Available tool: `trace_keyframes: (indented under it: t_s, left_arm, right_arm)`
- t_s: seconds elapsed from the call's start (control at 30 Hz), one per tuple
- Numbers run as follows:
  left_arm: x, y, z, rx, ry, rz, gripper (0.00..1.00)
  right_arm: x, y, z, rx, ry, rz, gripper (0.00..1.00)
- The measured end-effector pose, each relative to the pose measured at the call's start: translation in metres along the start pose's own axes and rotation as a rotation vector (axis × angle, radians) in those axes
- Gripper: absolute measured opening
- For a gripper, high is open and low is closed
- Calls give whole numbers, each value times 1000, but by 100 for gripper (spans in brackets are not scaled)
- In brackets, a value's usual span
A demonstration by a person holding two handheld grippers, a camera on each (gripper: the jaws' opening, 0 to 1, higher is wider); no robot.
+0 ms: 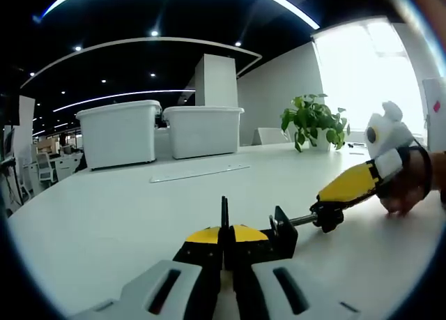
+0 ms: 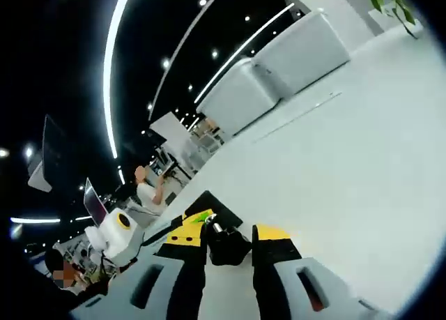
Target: Clamp the fixed fixture on the desktop, loosen the retaining clip, secure it to the edge of the desk, and tighten the retaining clip.
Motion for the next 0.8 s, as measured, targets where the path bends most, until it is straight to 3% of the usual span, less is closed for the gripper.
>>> trace_keyframes:
  t_s: [0.07, 0.13, 0.33, 0.5, 0.67, 0.8]
  left_arm:
    - [0, 0, 0, -1, 0, -1, 4]
    - [0, 0, 0, -1, -1, -2, 4]
    - [0, 1, 0, -2, -1, 1, 4]
    - [0, 1, 0, -2, -1, 0, 4]
    - [0, 1, 0, -2, 0, 0, 4]
    - [0, 1, 0, -1, -1, -1, 4]
  right_arm:
    - [-5, 1, 0, -11, -38, -10, 25]
    - [-2, -1, -1, -9, -23, -30, 25]
    - [1, 4, -1, 3, -6, 70, 25]
    - [0, 2, 0, 8, -7, 48, 25]
    - [-3, -1, 1, 7, -17, -80, 24]
    - [-2, -4, 2, 16, -39, -301, 23]
Point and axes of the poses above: the point that each gripper's makers call its tool centre point, and the gripper's own axes: z roughly forward along the fingers, y roughly to its right, x roughly out of its top, the point moved 9 cm from there along -z, roughly backward along the fingers, and after that the axes turned 10 degrees about x, right-handed, at the moved point
